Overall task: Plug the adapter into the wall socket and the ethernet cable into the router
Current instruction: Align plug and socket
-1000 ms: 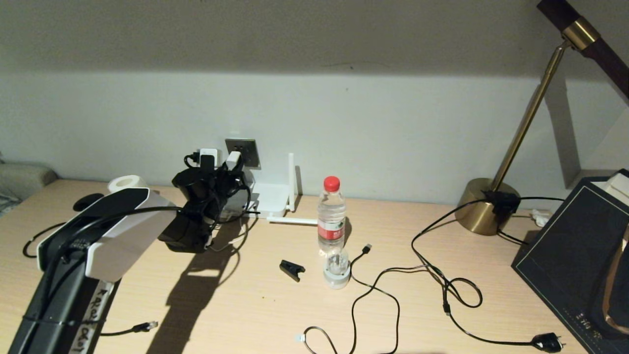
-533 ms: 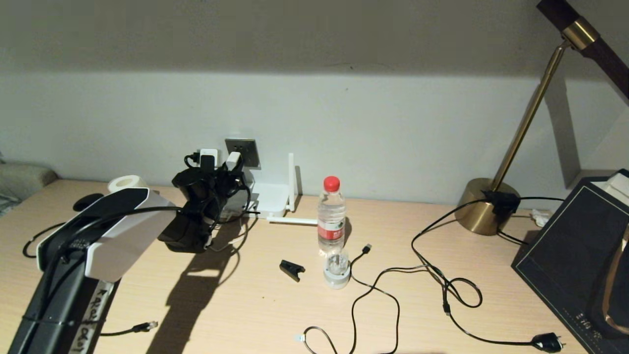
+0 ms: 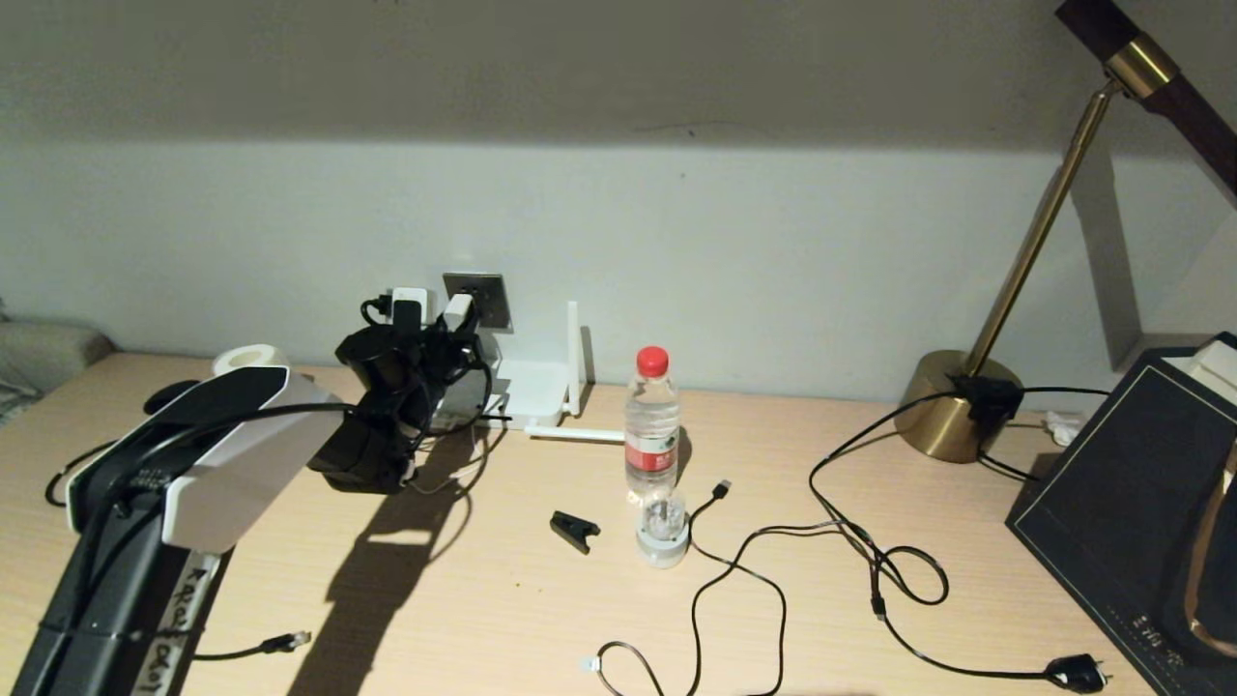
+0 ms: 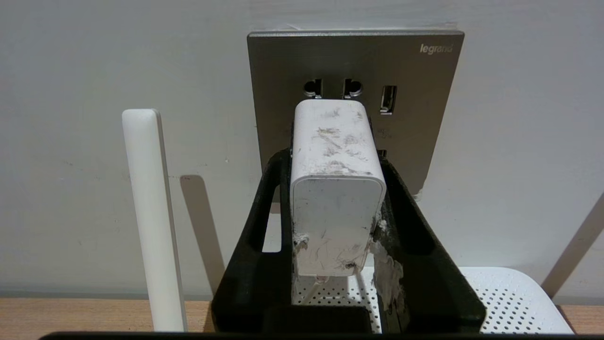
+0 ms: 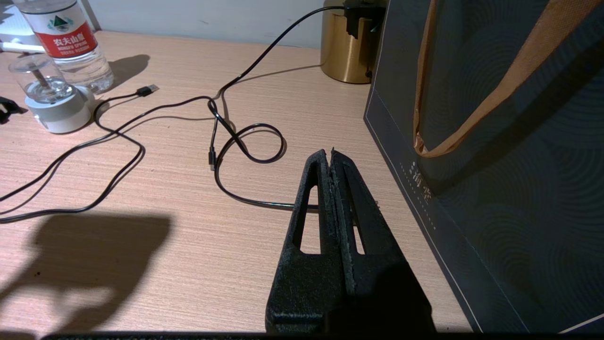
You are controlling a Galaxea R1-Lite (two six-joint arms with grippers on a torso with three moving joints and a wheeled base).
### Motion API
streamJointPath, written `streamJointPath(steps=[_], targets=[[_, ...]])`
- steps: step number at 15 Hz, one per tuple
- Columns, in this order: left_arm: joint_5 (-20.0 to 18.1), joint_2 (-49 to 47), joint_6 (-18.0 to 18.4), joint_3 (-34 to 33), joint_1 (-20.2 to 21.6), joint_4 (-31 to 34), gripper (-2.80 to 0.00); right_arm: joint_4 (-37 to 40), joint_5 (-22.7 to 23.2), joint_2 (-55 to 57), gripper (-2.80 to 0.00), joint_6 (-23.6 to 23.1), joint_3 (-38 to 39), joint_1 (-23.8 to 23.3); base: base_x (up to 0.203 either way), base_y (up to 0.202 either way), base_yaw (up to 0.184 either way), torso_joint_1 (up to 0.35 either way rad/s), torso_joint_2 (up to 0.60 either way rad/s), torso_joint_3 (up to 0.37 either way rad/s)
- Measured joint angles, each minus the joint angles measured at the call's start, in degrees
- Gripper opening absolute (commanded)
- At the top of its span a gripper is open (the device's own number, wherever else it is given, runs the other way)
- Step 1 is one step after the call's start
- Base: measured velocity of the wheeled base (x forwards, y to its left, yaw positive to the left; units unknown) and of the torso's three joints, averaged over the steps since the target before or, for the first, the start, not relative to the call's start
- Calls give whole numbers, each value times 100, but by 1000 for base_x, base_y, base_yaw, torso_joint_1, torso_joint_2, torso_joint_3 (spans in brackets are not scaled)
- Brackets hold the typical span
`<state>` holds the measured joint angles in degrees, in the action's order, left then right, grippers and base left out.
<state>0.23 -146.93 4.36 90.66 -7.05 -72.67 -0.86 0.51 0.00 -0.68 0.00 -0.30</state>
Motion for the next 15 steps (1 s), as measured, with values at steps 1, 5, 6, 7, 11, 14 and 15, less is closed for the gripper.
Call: streamJointPath(steps=[1,5,6,7,11,14,15], targets=[[-1,2,1,-1,-2,-1,-280,2,-2,0,-280,0,0,1,0,0,0,0,0,0],[-7,7,1,3,-6,-5,-280,1,0,0,-280,2,0,0,0,0,0,0,0,0],[-10,10,1,11,-10,-4,-280,1,0,0,-280,2,0,0,0,0,0,0,0,0],[-10,11,1,22,-19,-5,-280,1,0,0,-280,2,0,1,0,0,0,0,0,0],[-2,46,-5,33,-39,5,-280,-1,0,0,-280,0,0,0,0,0,0,0,0,0],[1,62,-7,32,-48,89,-280,1,0,0,-280,3,0,0,0,0,0,0,0,0],[1,62,-7,46,-50,112,-280,0,0,0,-280,1,0,0,0,0,0,0,0,0]])
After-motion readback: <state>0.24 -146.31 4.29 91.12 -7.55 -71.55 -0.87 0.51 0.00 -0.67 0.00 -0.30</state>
